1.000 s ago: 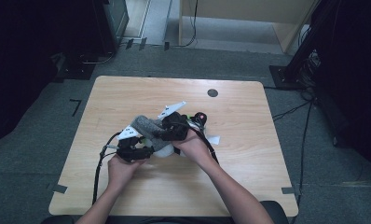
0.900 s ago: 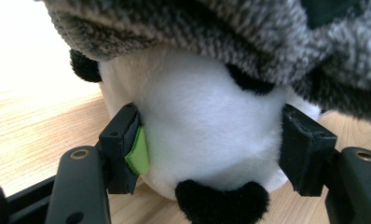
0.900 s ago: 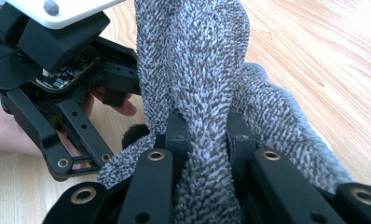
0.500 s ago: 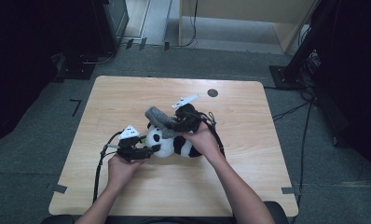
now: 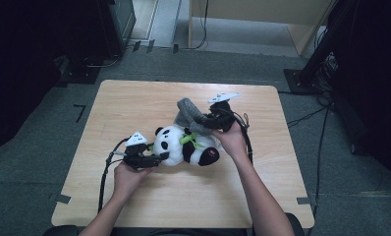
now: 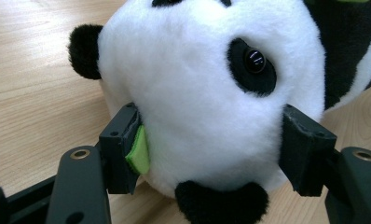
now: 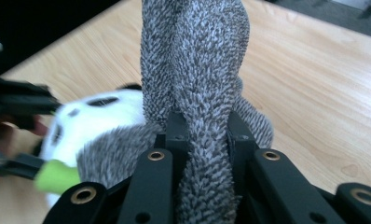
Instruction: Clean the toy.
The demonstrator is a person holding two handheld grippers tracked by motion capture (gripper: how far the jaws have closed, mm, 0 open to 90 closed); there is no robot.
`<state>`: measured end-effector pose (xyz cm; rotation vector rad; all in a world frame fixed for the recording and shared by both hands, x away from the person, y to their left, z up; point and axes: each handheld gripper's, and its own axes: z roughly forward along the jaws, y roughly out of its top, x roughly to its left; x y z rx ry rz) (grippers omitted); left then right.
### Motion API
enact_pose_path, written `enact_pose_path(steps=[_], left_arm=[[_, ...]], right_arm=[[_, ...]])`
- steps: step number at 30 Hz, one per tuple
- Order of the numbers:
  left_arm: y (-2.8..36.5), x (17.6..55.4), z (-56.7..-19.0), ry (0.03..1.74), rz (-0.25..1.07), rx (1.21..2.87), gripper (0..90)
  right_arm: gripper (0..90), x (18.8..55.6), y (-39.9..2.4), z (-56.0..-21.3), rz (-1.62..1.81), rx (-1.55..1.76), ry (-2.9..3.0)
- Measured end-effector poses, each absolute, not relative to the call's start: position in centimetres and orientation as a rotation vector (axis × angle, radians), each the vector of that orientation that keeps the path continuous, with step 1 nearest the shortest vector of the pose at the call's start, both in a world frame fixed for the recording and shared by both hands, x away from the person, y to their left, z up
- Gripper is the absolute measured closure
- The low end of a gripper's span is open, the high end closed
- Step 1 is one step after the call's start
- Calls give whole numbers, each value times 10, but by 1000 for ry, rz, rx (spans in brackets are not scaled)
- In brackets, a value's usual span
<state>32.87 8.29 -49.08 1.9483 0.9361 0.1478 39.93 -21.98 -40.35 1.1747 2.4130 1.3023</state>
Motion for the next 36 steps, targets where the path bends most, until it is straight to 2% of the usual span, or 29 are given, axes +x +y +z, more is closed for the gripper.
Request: enact_pose_path(steps=[6,10,21,36], left_arm=[[83,332,-490,955,118,1945,318],[83,331,-490,963,113,1937,306],[84,335,-490,980,74,1929,292],[83,336,-487,972,52,1983,289]], right_arm=[[766,381,-239,-376,1456,1119,2303],[765,371,-247,-370,1469,1084,2293],[753,361,-244,-424,1353,1079,2438],[748,346,-264,-436,1405,1138,2425]])
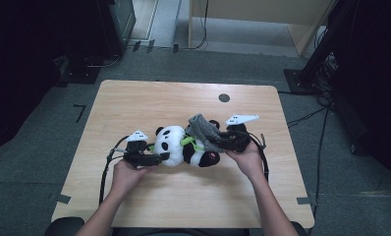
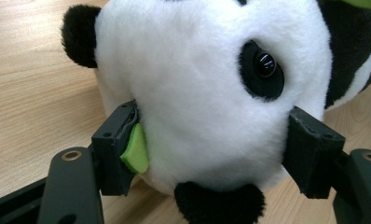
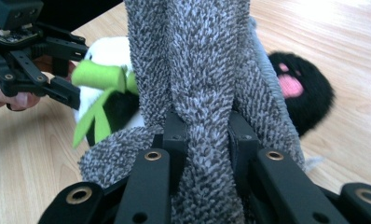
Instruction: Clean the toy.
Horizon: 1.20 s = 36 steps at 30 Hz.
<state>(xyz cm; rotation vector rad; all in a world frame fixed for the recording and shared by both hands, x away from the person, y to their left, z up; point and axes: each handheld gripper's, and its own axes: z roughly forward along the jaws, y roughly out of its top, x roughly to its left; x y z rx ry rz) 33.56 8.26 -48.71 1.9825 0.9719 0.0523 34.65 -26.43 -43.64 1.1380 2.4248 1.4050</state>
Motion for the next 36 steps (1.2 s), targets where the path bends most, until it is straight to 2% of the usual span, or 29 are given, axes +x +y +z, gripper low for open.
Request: enact_pose_path(steps=[15,27,36], left_arm=[[85,337,-489,966,36,1952,287],[84,338,-489,971,39,1948,288],[85,338,-490,967,39,1947,288]], right_arm=[[747,347,-296,-458,1349,1285,2436],[742,354,-309,-484,1378,1413,2437],[743,359,-312,-496,1263,1479,2459]])
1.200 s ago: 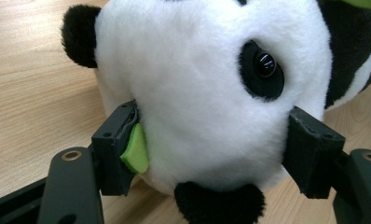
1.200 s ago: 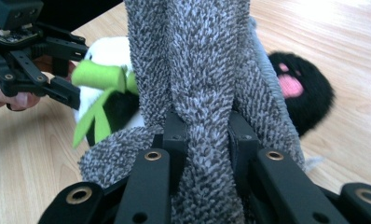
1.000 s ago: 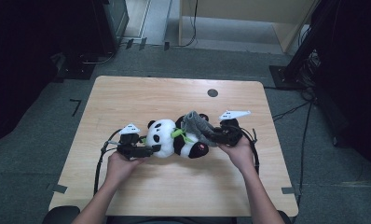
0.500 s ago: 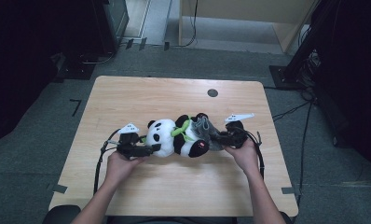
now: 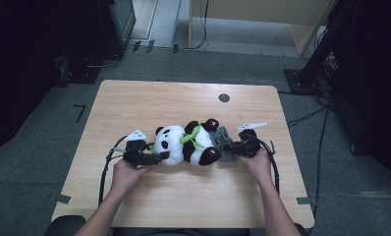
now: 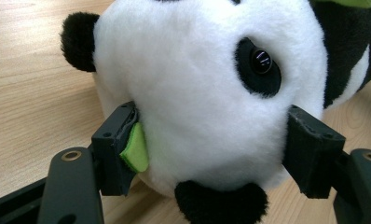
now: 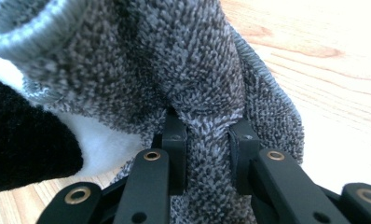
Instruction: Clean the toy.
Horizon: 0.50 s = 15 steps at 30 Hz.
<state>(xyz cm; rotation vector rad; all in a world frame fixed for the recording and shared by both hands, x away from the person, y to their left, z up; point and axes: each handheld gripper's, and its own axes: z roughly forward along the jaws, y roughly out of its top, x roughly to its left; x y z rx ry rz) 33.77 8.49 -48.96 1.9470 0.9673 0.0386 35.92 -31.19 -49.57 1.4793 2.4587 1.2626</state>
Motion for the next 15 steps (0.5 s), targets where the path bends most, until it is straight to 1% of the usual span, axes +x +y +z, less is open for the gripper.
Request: enact_pose_path(steps=[3,7,15], left_arm=[[85,337,-490,963,42,1947,288],[85,337,-490,965,40,1946,287],[85,337,-490,962,43,1949,286]], right_arm=[[744,360,-313,-498,1263,1485,2457],[750,361,-315,-493,1127,1491,2428],[758,362,-347,-479,1142,1597,2260]])
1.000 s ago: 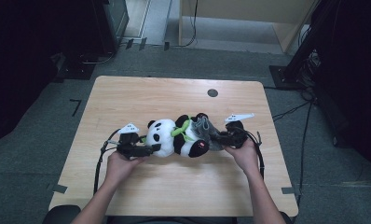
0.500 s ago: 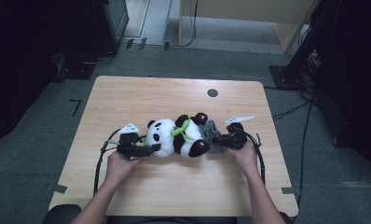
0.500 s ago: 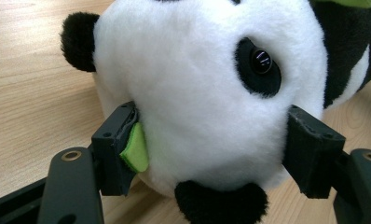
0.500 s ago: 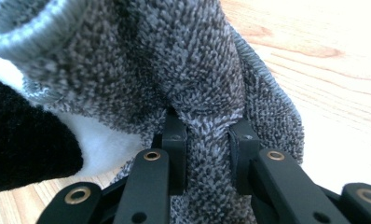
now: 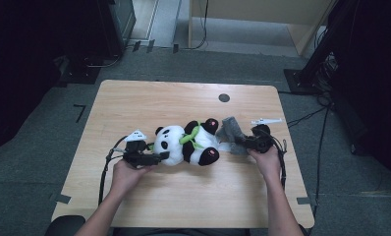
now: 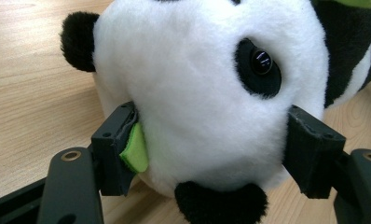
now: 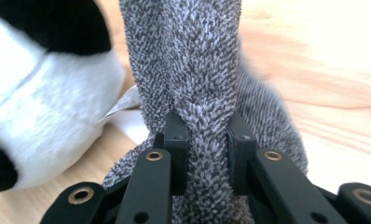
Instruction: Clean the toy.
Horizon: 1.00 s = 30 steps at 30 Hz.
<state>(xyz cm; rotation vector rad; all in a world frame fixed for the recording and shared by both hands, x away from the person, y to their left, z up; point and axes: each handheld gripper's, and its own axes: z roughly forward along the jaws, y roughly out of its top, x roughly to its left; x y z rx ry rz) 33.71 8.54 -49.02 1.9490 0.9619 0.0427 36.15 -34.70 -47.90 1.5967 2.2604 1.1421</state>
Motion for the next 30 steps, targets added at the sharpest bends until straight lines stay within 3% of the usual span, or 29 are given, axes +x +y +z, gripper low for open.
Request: enact_pose_path(steps=[6,18,30], left_arm=[[85,337,-490,962,43,1948,286],[85,336,-491,962,49,1944,285],[85,336,-491,965,49,1943,285]], right_arm=[[759,358,-354,-463,1236,1572,2172],[757,340,-313,-397,1409,1254,2118],[754,339,-249,-413,1471,1116,2355]])
